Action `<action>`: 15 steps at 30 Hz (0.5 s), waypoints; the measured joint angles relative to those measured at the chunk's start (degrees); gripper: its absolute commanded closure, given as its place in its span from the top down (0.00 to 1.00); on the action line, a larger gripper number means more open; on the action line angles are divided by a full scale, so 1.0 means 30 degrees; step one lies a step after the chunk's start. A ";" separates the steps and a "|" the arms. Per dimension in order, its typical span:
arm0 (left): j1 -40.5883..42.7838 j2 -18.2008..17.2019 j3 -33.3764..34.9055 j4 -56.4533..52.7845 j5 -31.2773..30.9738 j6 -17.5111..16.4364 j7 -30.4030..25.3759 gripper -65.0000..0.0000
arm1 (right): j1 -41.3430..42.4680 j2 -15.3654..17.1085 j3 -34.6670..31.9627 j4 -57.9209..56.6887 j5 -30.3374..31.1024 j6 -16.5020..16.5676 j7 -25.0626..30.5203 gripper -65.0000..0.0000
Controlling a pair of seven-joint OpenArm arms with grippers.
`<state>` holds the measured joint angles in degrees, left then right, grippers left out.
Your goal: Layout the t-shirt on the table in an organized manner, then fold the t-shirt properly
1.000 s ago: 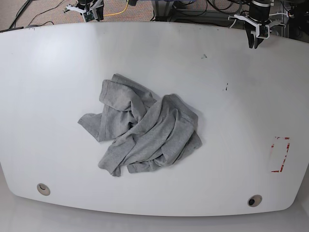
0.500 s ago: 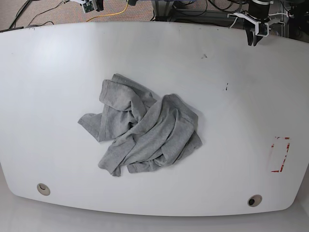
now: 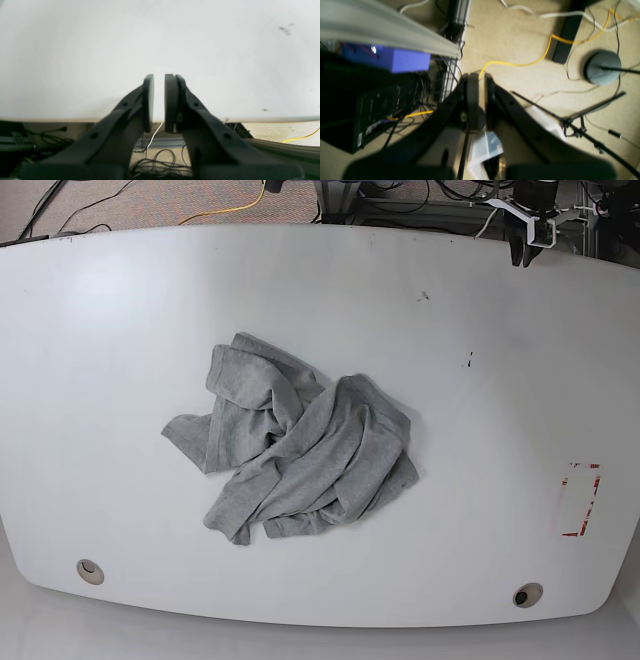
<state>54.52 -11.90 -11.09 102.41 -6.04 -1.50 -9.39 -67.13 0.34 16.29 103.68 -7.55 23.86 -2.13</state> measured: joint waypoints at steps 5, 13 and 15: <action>0.0189 -0.0015 -0.0007 0.0211 0.0000 0.0007 -0.0022 0.10 | -0.0211 -0.0284 -0.0007 0.0000 0.0022 -0.0015 0.0182 0.05; 0.1341 -0.0007 0.0000 0.0517 0.0000 0.0007 -0.0015 0.10 | -0.0423 -0.0270 -0.0007 0.0000 0.0015 0.0036 0.0189 0.05; 0.1676 -0.0007 0.0000 0.0707 0.0000 0.0007 -0.0007 0.10 | -0.0430 -0.0255 -0.0007 0.0000 0.0015 0.0044 0.0197 0.05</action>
<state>59.55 -11.92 -11.09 104.53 -6.04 -1.48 -9.41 -68.42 -0.43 16.27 103.68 -7.51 23.99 -1.54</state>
